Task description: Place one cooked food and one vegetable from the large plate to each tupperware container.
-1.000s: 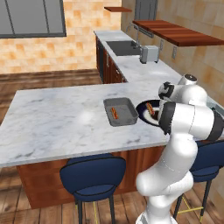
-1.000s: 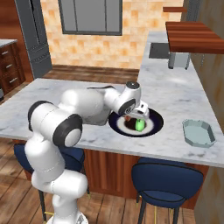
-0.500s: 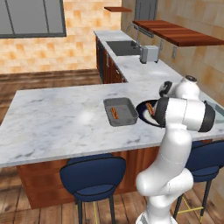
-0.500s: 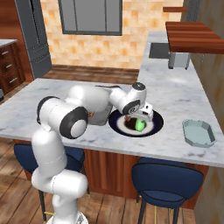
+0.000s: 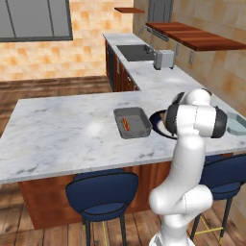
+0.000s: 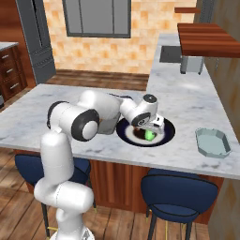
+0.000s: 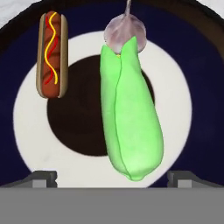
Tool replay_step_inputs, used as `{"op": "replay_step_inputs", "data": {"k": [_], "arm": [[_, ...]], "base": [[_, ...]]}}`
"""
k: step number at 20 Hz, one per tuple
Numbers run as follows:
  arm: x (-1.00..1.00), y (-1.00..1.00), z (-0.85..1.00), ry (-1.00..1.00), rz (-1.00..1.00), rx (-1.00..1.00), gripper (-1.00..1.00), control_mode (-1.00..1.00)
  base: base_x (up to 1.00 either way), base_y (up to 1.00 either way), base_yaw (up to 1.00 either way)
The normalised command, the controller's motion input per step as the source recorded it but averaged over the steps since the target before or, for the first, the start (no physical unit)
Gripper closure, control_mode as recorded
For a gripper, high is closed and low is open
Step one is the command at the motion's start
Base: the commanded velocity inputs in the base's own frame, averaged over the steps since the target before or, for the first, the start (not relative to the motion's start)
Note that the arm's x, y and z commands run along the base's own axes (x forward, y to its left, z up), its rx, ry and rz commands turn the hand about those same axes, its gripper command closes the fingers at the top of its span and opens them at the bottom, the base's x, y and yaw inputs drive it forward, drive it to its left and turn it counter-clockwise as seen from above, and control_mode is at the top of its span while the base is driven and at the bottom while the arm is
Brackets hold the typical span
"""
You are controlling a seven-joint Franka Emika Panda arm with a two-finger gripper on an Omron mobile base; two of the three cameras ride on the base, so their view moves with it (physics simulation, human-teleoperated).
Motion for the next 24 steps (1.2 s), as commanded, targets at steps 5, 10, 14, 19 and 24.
{"op": "replay_step_inputs", "data": {"k": [5,10,14,19,24], "arm": [[0.21,-0.17,-0.17,0.00,0.03,0.01,-1.00,-1.00],[0.08,-0.18,-0.15,0.00,0.05,0.00,-1.00,-1.00],[0.00,-0.01,-0.24,-0.01,0.03,0.00,-1.00,-1.00],[0.00,0.02,-0.31,-0.02,0.00,0.00,1.00,-1.00],[0.00,0.21,-0.22,-0.03,0.00,0.00,1.00,-1.00]], "base": [[0.00,0.00,0.00],[0.00,0.00,0.00],[0.00,0.00,0.00],[0.00,0.00,0.00],[0.00,0.00,0.00]]}}
